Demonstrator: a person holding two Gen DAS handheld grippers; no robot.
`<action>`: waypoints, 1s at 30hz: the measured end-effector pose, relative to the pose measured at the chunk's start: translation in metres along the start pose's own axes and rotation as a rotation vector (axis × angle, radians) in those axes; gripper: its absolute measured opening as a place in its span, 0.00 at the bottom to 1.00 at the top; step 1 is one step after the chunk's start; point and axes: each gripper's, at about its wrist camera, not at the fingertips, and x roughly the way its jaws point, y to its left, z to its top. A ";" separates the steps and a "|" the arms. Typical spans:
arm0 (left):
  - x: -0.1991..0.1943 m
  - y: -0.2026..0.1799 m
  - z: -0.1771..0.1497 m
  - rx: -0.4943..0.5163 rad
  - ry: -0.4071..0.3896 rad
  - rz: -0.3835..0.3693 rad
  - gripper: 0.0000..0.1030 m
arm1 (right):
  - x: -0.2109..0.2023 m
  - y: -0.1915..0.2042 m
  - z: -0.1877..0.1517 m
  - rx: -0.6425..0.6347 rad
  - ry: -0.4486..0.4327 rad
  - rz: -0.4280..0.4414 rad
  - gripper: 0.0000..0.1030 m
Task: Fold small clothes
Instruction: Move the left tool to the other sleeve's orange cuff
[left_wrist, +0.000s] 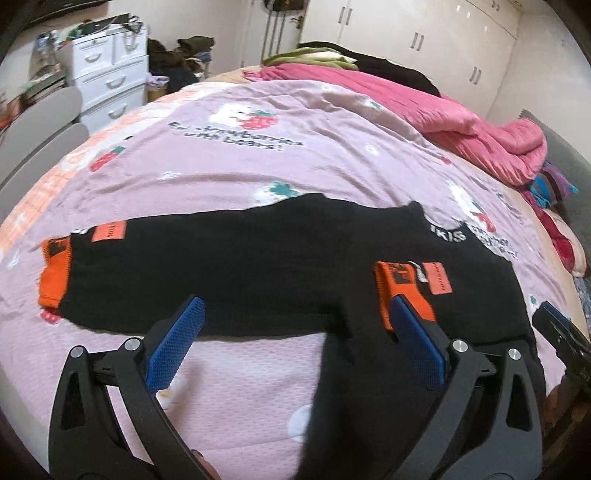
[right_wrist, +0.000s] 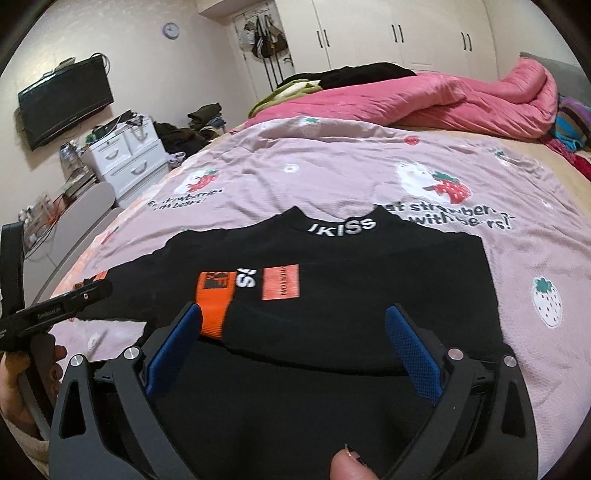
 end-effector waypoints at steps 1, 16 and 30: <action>-0.002 0.003 0.000 -0.006 -0.002 0.003 0.91 | 0.000 0.003 0.000 -0.004 0.000 0.008 0.96; -0.016 0.070 0.009 -0.146 -0.047 0.112 0.91 | 0.023 0.068 0.015 -0.126 0.013 0.078 0.96; -0.012 0.115 0.010 -0.229 -0.032 0.223 0.91 | 0.062 0.148 0.017 -0.256 0.070 0.141 0.96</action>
